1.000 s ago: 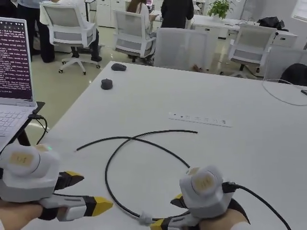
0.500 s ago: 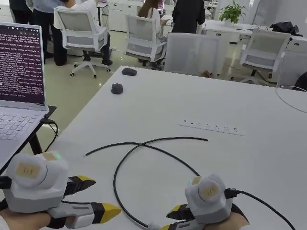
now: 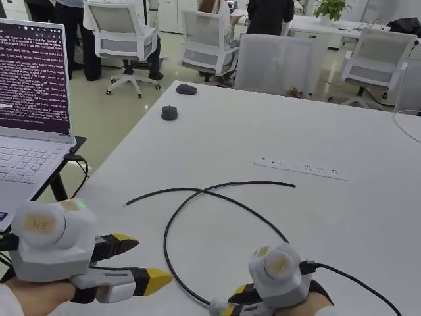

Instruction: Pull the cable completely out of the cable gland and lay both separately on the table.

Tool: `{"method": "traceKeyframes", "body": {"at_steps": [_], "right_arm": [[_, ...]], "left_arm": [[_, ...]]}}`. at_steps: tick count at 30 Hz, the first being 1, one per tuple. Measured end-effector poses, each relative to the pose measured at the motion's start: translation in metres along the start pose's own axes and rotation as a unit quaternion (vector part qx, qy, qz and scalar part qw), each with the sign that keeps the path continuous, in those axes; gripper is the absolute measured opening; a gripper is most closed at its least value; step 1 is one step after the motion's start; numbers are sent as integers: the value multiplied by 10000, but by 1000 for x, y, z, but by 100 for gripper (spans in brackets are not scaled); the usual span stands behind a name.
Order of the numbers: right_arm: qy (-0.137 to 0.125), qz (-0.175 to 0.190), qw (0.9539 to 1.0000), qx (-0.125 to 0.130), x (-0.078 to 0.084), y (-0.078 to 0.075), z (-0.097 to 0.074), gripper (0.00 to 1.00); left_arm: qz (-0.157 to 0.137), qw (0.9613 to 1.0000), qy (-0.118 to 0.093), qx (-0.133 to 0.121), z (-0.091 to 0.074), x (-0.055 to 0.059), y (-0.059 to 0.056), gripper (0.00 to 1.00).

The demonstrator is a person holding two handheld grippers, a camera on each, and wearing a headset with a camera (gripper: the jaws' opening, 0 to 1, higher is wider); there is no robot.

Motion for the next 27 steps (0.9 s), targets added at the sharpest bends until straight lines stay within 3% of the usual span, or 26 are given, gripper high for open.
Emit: {"method": "traceKeyframes", "body": {"at_steps": [6, 10, 12, 17, 27], "right_arm": [[-91, -119, 9999, 55, -2, 2, 0, 13], [-189, 90, 9998, 41, 0, 1, -1, 13], [-232, 334, 9991, -91, 1, 2, -3, 12], [-266, 123, 9996, -50, 5, 4, -16, 12], [-667, 488, 9966, -44, 10, 6, -55, 12]], "left_arm": [[-25, 10000, -39, -14, -1, 0, 2, 58], [-25, 10000, -8, -29, 0, 0, 1, 57], [-3, 10000, -7, -19, 0, 0, 1, 57], [40, 10000, 24, 68, 1, 0, 0, 55], [180, 9991, 123, 375, 3, 0, -8, 46]]}}
Point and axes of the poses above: the centre of the closed fingertips' face, and the gripper's own axes: z roughly forward along the fingers, y roughly to its left, x roughly out of its underside, the point moved 9 cm from there along -z, roughly backward along the fingers, and after that the axes turned 11 degrees about y, right-handed, at the moved point
